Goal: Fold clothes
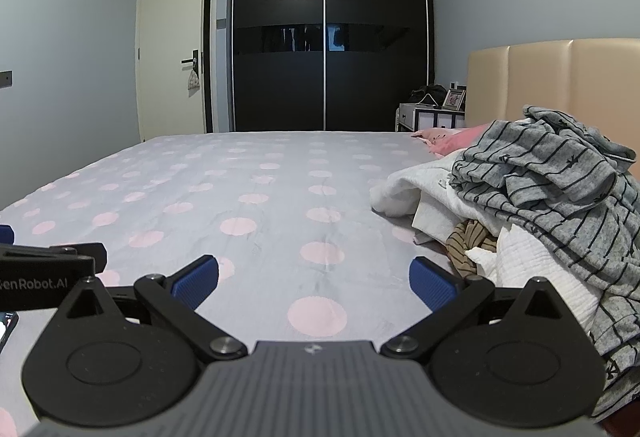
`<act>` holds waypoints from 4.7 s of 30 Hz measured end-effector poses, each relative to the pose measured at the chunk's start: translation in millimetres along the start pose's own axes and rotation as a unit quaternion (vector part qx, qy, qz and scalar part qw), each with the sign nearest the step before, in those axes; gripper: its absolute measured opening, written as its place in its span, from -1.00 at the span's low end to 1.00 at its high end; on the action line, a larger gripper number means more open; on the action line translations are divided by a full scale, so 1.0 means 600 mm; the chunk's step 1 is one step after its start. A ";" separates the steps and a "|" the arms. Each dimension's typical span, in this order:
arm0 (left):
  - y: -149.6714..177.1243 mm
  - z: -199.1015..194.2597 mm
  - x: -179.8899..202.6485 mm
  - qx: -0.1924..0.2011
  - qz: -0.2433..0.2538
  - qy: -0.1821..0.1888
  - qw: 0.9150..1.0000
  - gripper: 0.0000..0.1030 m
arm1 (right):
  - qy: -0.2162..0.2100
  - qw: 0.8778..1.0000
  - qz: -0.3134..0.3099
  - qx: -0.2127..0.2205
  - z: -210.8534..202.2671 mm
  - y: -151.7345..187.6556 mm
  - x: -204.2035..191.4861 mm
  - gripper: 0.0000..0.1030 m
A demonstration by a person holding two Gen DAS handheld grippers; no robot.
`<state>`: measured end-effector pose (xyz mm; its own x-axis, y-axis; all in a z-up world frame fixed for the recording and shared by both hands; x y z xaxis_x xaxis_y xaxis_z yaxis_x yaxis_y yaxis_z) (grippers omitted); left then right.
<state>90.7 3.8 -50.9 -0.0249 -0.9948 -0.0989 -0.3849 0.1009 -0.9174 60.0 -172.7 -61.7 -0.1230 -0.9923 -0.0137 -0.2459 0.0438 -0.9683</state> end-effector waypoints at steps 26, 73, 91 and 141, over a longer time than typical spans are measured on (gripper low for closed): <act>0.017 0.008 0.007 -0.020 0.016 -0.006 1.000 0.97 | 0.000 1.000 0.001 -0.015 -0.002 0.004 0.006 0.99; 0.042 0.141 -0.005 -0.086 0.042 -0.030 0.995 0.97 | 0.108 0.993 -0.022 -0.048 0.151 -0.130 0.389 0.87; 0.064 0.150 0.036 -0.105 0.055 -0.010 0.993 0.97 | 0.083 0.991 0.058 -0.085 0.186 -0.104 0.473 -0.86; 0.100 0.015 0.271 -0.069 0.100 0.235 0.964 0.96 | -0.049 0.977 -0.026 -0.206 -0.016 0.079 0.237 0.08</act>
<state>72.1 -151.7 -125.7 -0.5148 -0.8557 -0.0535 -0.4464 0.3208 -0.8354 21.4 -310.7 -107.3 -0.0130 -0.9999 -0.0103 -0.6174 0.0162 -0.7865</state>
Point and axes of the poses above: each gripper's, at about its wrist camera, not at the fingertips, and z roughly the way its jaws point, x to its right, y to its underside, the point moved 10 cm from there along z, roughly the way its jaws point, and after that the axes turned 5 degrees about x, right-handed, at the moved point
